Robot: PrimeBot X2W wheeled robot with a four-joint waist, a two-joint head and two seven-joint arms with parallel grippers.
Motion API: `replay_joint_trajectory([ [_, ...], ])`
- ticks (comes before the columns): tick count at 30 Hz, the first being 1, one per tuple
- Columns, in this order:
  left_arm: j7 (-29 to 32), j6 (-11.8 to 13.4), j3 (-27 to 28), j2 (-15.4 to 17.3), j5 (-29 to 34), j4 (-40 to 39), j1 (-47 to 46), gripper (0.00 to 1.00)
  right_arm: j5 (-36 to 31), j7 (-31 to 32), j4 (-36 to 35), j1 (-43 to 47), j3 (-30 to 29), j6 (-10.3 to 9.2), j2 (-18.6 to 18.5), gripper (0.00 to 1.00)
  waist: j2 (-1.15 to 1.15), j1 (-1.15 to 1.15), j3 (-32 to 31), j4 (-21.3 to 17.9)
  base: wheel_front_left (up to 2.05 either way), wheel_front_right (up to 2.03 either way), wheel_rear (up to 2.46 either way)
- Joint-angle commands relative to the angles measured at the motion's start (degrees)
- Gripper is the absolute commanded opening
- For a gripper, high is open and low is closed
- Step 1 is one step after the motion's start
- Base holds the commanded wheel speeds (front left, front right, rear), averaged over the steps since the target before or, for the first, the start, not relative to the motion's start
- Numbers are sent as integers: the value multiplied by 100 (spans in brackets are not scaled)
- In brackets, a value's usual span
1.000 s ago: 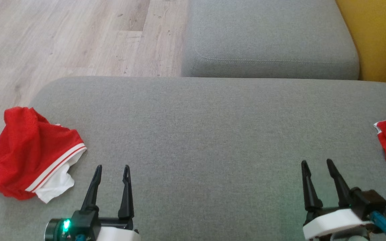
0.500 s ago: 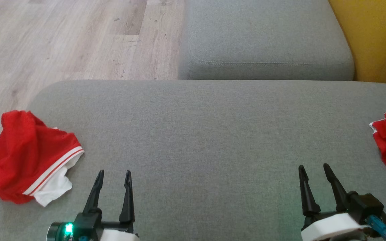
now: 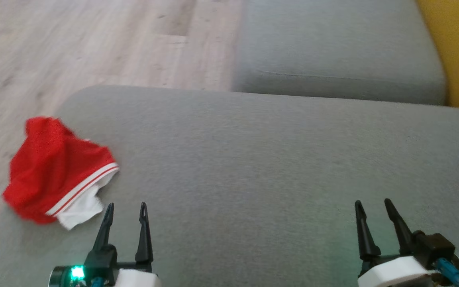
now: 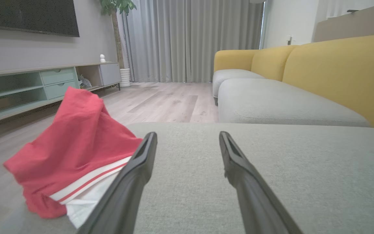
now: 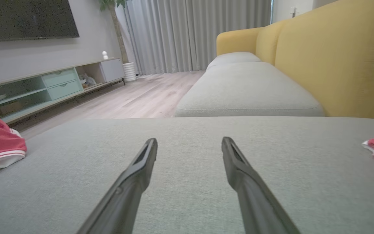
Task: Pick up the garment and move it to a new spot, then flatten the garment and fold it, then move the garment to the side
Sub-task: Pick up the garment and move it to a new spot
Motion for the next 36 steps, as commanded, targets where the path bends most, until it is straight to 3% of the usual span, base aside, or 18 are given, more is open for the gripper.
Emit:
replay_joint_trajectory([
  [1, -28, 68, 215, -1, 41, -129, -363, 100, 26, -63, -175, -146, 178, -31, -34, 100, 0, 0, 13, 328, 0, 0, 0],
  [9, -28, 160, 301, 2, 199, -147, -438, 100, 138, -63, -194, -222, 328, -31, -34, 100, 0, 0, 94, 1482, 0, 0, 0],
  [13, -28, 261, 521, 5, 214, -342, -415, 100, 76, -63, -141, -498, 558, -31, -34, 100, 0, 0, 367, 1802, 0, 0, 0],
  [21, -28, 596, 980, 1, 90, -1013, -190, 100, -111, -63, 223, -1309, 1197, -31, -34, 100, 0, 0, 807, 2093, 0, 0, 0],
  [27, -28, 727, 855, 0, 105, -1194, -129, 100, -179, -63, 257, -1331, 1105, -31, -34, 100, 0, 0, 839, 2105, 0, 0, 0],
  [31, -28, 705, 856, 0, 165, -1215, -230, 100, -246, -63, 244, -1262, 1024, -31, -34, 100, 0, 0, 852, 2121, 0, 0, 0],
  [36, -28, 465, 853, 110, 297, -1115, -760, 100, -376, -63, 175, -1106, 859, -31, -132, 100, 0, 0, 904, 2166, 0, 0, 0],
])
